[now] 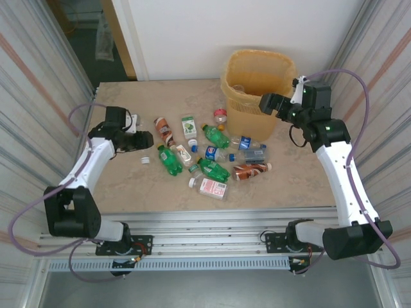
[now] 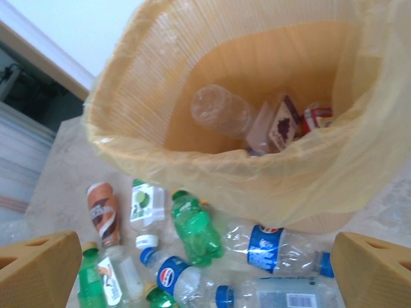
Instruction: Put the plastic bottles in the bin
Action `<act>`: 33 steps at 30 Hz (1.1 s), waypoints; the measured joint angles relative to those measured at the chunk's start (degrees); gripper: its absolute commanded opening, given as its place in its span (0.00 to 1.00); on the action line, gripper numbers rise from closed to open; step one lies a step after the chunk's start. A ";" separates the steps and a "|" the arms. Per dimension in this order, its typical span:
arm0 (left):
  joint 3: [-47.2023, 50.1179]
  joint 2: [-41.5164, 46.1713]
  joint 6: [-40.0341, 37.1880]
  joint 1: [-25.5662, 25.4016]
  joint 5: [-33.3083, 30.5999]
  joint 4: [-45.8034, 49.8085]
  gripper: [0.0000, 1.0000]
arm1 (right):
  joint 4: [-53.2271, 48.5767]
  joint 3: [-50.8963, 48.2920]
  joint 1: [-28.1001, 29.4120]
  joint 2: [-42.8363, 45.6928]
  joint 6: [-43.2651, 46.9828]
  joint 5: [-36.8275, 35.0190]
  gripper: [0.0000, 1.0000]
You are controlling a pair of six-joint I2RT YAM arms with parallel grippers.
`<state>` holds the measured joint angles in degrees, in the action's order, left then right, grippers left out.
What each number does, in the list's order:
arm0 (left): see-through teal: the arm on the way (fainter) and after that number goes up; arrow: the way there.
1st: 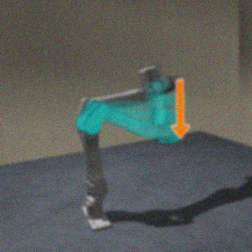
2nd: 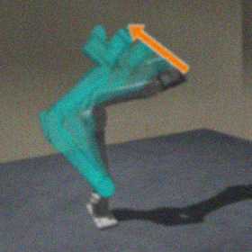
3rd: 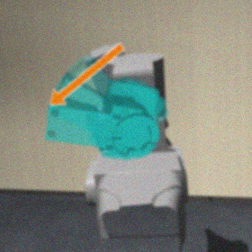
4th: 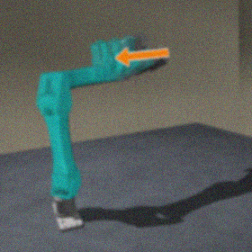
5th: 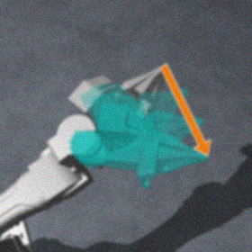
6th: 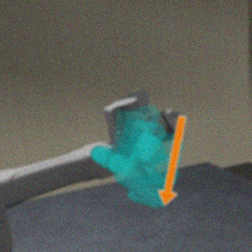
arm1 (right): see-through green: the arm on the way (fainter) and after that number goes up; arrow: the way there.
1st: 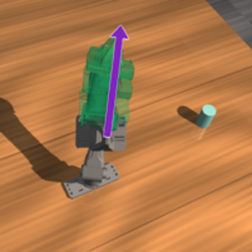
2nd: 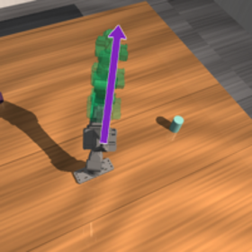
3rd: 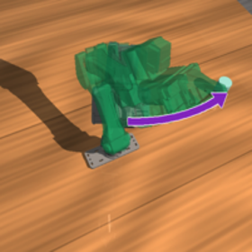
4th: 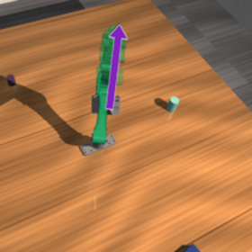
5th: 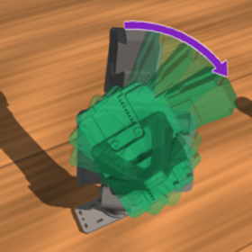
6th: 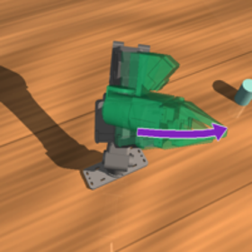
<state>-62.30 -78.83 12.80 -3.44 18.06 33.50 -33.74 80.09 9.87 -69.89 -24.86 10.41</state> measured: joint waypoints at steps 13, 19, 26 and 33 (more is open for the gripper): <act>6.73 8.41 15.65 -7.10 13.00 -20.83 0.42 | 4.17 -1.92 10.03 0.63 0.07 6.84 0.99; 6.73 10.14 19.74 -9.60 13.11 -25.57 0.42 | 8.52 -5.49 15.69 -0.83 0.02 11.93 0.99; 6.73 10.14 23.52 -9.70 13.97 -29.94 0.42 | 13.73 -8.11 19.63 -4.46 -0.20 19.65 0.99; 6.95 10.16 25.64 -9.70 14.12 -31.69 0.42 | 18.40 -8.11 25.20 -8.22 -0.22 24.68 0.99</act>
<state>-55.35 -68.66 38.44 -13.15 32.18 1.80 -15.33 71.99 35.07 -78.11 -25.08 35.09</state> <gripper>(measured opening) 0.541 0.995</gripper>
